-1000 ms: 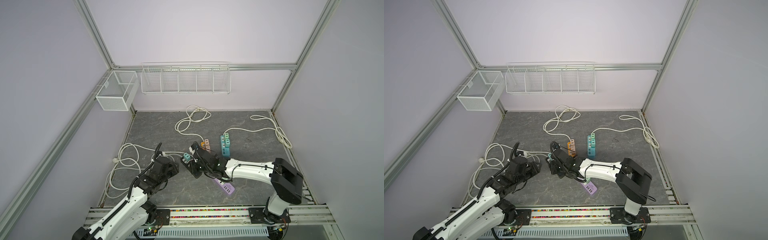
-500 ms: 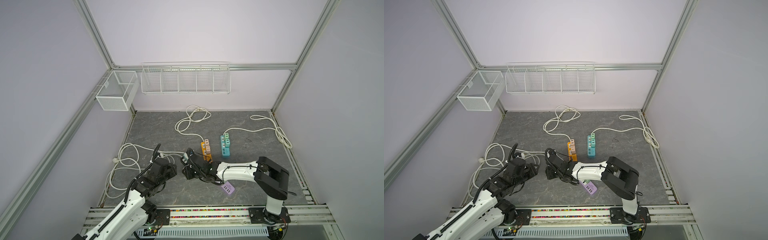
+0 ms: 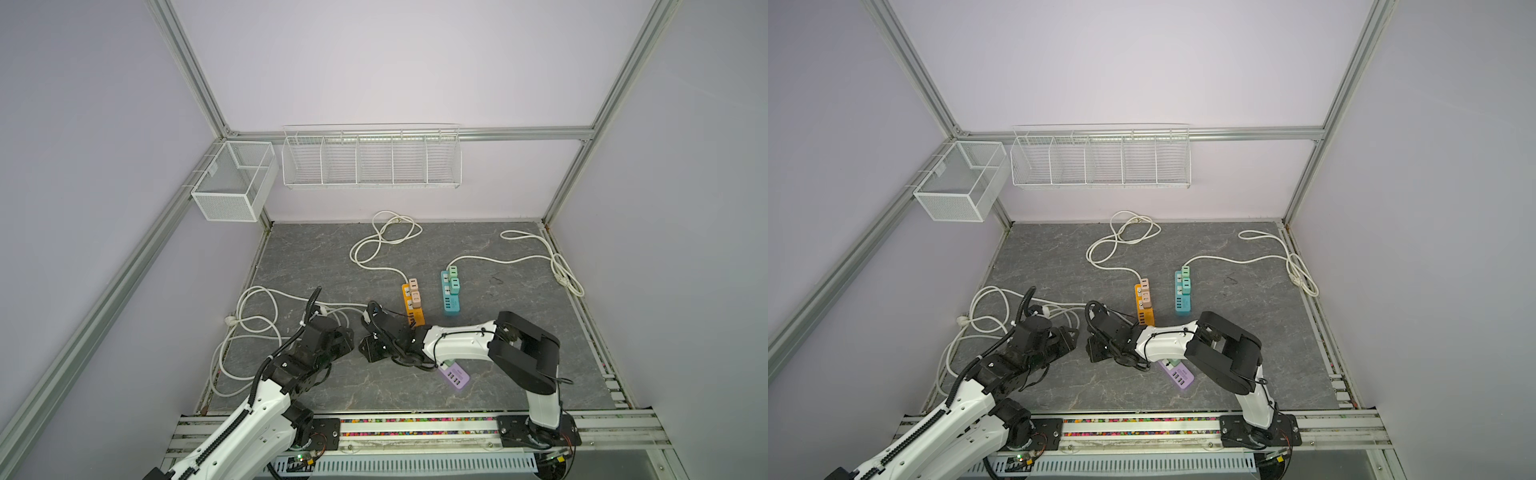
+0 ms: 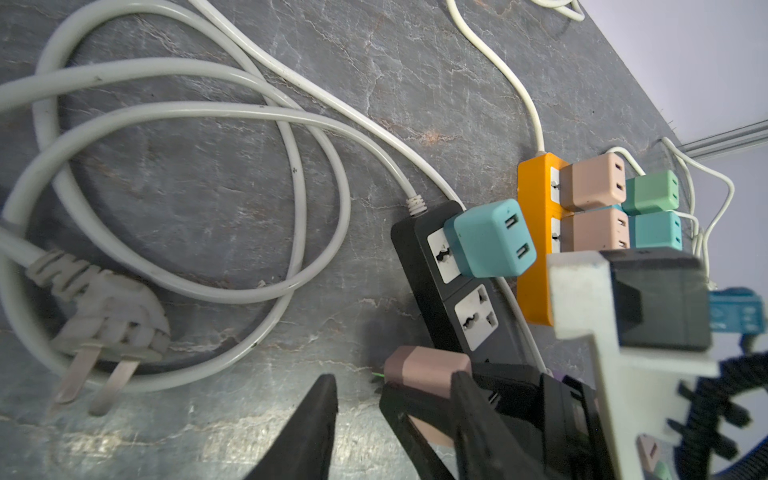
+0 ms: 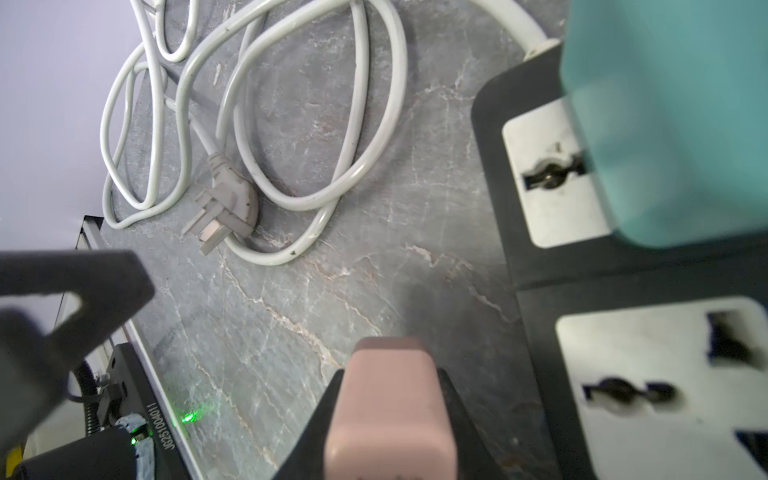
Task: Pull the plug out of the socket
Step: 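Pull the pink adapter out of the black strip with the right gripper, then lower the pink adapter onto the table beside the strip and open the right gripper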
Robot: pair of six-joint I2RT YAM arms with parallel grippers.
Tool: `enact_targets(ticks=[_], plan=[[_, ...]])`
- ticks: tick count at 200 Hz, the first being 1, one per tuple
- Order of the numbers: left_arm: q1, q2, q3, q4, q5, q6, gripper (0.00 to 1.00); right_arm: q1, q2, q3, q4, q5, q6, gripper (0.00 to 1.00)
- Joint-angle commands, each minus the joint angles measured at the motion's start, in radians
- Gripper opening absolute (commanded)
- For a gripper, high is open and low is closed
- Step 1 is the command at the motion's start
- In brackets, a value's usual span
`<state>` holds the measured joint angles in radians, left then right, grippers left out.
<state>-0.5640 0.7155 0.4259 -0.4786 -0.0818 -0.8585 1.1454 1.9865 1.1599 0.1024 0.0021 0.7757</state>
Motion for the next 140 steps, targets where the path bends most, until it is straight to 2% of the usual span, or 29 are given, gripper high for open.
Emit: enact_targets(ticks=[1,80,140], plan=[[-0.002,0.007,-0.011,0.008,-0.013,-0.002,0.46,0.006,0.019,0.028,0.010,-0.020,0.024,0.32],[-0.002,0.033,-0.009,0.035,-0.009,0.000,0.47,0.014,0.002,0.026,-0.040,0.005,0.002,0.51],[-0.002,0.033,0.002,0.039,-0.007,0.002,0.47,0.019,-0.048,0.005,-0.076,0.022,-0.027,0.59]])
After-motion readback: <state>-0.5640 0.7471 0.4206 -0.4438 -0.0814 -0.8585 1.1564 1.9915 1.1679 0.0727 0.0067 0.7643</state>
